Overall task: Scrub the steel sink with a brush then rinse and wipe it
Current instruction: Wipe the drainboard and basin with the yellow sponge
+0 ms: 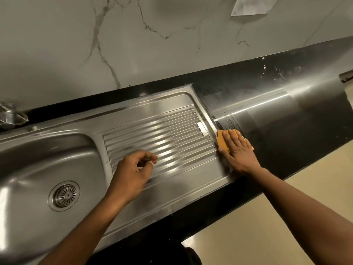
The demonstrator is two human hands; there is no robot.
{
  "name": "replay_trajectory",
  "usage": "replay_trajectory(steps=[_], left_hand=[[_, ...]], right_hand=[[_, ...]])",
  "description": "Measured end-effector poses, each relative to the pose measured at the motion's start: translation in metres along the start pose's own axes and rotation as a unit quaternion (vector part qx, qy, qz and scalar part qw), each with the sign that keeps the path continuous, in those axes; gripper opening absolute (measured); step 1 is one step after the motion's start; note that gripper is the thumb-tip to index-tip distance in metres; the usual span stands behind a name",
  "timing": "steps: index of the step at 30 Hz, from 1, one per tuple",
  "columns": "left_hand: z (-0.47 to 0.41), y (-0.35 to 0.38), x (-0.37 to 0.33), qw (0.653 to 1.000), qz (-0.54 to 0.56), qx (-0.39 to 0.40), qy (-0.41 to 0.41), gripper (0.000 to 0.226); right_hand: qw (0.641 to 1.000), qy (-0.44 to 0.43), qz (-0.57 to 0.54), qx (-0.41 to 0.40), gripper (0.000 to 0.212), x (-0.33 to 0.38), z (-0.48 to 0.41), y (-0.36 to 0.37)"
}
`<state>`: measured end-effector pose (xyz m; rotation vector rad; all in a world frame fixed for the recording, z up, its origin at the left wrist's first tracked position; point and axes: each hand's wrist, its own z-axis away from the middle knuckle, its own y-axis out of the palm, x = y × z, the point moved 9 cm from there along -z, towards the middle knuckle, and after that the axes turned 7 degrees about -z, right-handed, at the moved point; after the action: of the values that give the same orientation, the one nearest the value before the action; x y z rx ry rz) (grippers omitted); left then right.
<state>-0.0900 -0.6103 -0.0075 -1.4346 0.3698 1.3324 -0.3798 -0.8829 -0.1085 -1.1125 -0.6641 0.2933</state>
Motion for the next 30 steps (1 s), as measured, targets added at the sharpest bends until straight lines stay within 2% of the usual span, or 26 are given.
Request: replay_trajectory(steps=[8,14,19,22,25,28,30], left_hand=[[0.043,-0.019,0.006,1.0,-0.001,0.008,0.029,0.022],[0.067,-0.015,0.007,0.999,0.01,0.024,0.041,0.023],[0.084,-0.005,0.009,0.999,0.014,0.027,0.034,0.022],[0.094,0.005,0.009,0.999,0.022,0.017,0.024,0.023],[0.101,0.013,0.014,1.0,0.03,-0.004,0.003,0.024],[0.103,0.016,0.018,0.998,0.044,-0.026,-0.022,0.022],[0.104,0.015,0.017,0.998,0.049,-0.038,-0.03,0.022]], right_hand=[[0.998,0.055,-0.013,-0.028,0.066,0.017,0.069,0.029],[0.994,0.084,-0.057,-0.048,0.059,0.056,0.1,0.047],[0.991,0.07,-0.102,-0.047,0.055,0.095,0.118,0.059],[0.991,0.026,-0.113,-0.059,0.052,0.142,0.134,0.071],[0.992,-0.02,-0.123,-0.03,0.053,0.191,0.152,0.088],[0.979,-0.028,-0.202,0.013,0.048,0.212,0.154,0.083],[0.94,0.009,-0.339,0.041,0.04,0.21,0.147,0.065]])
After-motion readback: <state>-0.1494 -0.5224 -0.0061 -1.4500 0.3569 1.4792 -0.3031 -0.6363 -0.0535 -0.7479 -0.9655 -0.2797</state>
